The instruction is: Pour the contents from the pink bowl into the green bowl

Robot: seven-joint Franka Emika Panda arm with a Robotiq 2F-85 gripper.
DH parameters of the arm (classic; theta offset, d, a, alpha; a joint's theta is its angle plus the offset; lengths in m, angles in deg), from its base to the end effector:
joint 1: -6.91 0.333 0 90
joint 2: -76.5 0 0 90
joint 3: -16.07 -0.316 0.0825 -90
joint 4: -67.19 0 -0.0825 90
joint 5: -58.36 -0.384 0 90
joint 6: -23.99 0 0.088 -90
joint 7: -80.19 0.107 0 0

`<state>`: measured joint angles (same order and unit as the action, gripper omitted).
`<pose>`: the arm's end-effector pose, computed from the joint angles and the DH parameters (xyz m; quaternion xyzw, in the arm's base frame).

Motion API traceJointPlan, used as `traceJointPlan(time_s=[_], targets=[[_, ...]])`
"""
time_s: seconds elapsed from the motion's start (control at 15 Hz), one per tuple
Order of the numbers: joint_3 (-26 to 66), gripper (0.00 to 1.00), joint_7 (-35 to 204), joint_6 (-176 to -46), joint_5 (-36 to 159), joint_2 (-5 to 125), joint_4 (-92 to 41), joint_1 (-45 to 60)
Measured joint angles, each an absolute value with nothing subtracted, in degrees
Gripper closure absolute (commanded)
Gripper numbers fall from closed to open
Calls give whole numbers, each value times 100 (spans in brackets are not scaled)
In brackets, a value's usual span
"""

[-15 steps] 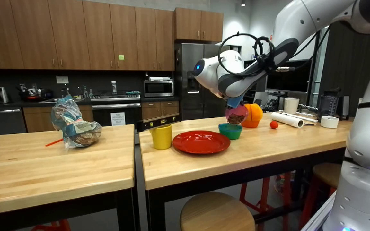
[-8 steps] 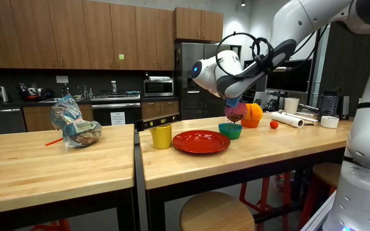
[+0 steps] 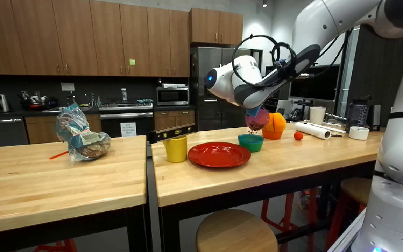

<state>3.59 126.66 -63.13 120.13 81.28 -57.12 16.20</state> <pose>0.4784 0.0874 0.4516 0.8253 -0.0616 0.0842 0.5550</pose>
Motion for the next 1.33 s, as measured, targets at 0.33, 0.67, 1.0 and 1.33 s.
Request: traceJointPlan(time_s=[0.33,0.67,1.0,1.33], targets=[[327,99,12725,-6091,12114,8066,-5711,1712],[239,99,12830,-5842,12152,7997,-5710,1829],[140,99,12930,-5580,12336,7913,-5708,1942],[52,99,12999,-5278,12496,7813,-5706,2069]])
